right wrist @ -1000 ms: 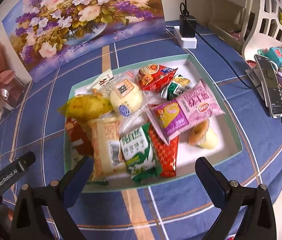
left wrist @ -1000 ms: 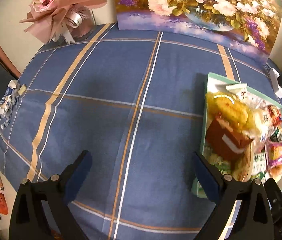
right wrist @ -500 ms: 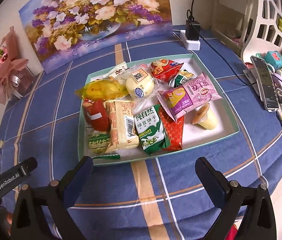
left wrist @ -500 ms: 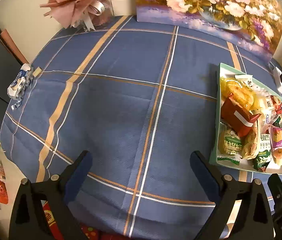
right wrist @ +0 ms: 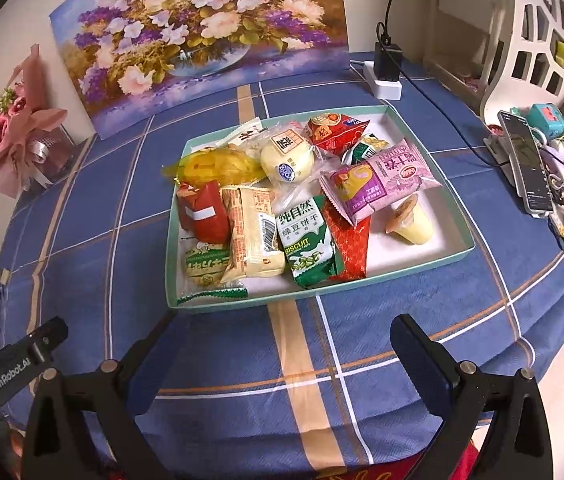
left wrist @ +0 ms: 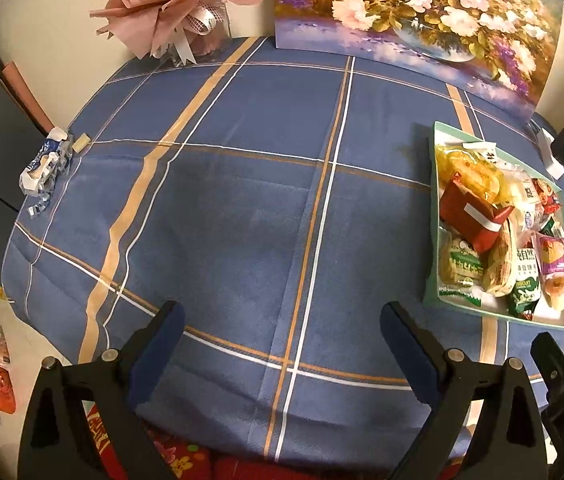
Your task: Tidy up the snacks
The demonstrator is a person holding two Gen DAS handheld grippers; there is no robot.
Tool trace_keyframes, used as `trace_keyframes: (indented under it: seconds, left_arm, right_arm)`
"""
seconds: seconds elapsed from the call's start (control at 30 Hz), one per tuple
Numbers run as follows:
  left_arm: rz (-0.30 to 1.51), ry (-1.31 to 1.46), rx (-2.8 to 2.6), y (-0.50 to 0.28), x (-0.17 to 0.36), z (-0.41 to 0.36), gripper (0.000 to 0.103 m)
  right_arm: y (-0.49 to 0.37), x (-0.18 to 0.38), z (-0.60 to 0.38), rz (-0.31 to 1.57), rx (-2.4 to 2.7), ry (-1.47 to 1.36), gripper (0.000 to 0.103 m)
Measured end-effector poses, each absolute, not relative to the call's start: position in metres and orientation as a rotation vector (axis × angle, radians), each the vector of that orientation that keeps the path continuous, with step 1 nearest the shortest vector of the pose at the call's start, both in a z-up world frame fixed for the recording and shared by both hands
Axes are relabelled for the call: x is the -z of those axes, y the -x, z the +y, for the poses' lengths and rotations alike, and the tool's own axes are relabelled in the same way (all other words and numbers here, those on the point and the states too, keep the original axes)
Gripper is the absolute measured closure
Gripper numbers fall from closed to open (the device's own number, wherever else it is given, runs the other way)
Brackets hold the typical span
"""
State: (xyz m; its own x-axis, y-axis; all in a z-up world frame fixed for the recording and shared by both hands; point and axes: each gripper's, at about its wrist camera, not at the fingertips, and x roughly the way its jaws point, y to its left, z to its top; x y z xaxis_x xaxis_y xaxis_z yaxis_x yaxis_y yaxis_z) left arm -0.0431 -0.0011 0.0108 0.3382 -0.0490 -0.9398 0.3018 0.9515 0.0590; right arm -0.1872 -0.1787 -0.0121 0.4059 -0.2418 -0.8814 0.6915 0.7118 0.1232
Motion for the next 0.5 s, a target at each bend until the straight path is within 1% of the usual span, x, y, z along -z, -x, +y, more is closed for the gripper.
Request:
trace_keyframes:
  seconds: [0.5]
  left_arm:
    - [1.221,-0.227,0.237,0.0391,-0.0089,-0.0008,0.005]
  right_arm:
    - [0.1810,0.0121,-0.1753,1.002,0.624,-0.501,0.000]
